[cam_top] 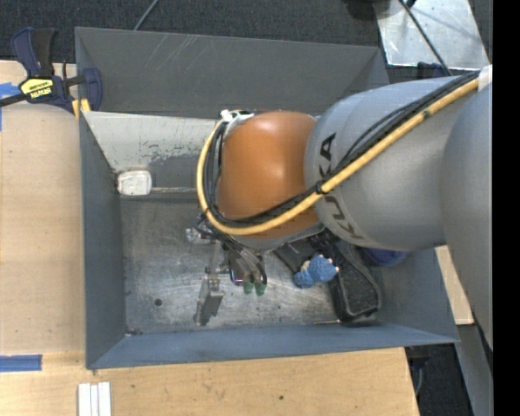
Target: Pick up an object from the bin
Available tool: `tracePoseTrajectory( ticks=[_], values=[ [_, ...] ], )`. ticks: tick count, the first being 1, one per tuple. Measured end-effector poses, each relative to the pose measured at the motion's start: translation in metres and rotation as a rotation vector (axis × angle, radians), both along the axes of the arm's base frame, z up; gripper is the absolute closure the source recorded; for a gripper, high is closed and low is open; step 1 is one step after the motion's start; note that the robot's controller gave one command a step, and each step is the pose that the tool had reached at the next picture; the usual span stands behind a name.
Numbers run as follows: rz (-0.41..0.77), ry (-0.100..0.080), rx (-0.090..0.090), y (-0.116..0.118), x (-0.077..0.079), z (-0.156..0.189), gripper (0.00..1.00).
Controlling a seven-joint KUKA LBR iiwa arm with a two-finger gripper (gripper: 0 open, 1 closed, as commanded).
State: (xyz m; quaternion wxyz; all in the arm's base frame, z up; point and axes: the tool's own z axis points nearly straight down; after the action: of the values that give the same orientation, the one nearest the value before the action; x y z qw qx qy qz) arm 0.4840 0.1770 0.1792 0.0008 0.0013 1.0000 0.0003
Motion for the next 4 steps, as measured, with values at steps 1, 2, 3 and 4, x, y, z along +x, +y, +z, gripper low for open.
tracePoseTrajectory(
  ticks=[1,2,3,4],
  values=[
    [0.103,0.004,-0.005,-0.089,0.048,-0.067,0.0],
    [0.255,-0.003,-0.004,-0.184,0.057,-0.06,0.0],
    [0.511,0.0,0.004,-0.215,0.109,-0.07,0.0],
    [0.649,0.0,0.005,-0.211,0.136,-0.092,0.0]
  ],
)
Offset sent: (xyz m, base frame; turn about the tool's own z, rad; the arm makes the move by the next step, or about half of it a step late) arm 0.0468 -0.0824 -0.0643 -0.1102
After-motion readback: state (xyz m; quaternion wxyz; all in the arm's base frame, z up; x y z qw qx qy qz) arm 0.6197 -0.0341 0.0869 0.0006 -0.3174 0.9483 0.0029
